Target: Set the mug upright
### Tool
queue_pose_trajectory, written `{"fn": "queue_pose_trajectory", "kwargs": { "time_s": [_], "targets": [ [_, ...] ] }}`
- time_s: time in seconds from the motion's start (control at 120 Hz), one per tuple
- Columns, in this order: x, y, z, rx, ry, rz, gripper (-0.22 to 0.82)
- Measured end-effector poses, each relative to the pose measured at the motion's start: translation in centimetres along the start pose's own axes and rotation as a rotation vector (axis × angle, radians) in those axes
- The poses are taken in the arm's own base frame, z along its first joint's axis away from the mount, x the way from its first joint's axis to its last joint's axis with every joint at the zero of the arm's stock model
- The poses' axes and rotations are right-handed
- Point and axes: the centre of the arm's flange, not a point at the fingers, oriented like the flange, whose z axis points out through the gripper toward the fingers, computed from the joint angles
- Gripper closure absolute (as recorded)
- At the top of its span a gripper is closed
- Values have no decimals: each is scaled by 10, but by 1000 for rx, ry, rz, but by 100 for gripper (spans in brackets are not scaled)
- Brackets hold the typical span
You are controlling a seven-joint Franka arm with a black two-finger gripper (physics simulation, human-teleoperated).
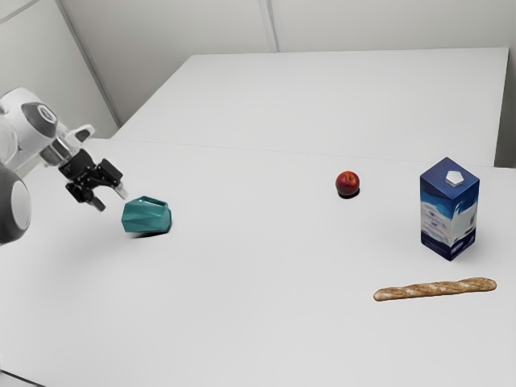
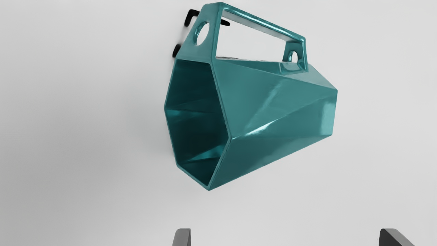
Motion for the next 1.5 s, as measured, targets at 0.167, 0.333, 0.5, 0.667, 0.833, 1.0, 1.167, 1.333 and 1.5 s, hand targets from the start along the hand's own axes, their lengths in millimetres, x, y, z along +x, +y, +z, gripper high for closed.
{"fn": "queue_pose_trajectory", "kwargs": {
  "time_s": [0.167,0.333,0.5,0.667,0.833,1.0,1.167,1.333,1.5],
  "targets": [
    [6,-20,7,-122,99,53,0],
    [4,-40,8,-210,171,102,0],
    [-1,-59,15,-288,204,137,0],
    [-4,-75,29,-357,218,160,0],
    [-1,-79,49,-433,225,186,0],
    [10,-70,57,-478,246,232,0],
    [13,-63,64,-507,256,262,0],
    [11,-63,72,-521,254,266,0],
    [10,-63,78,-525,251,272,9]
  ]
}}
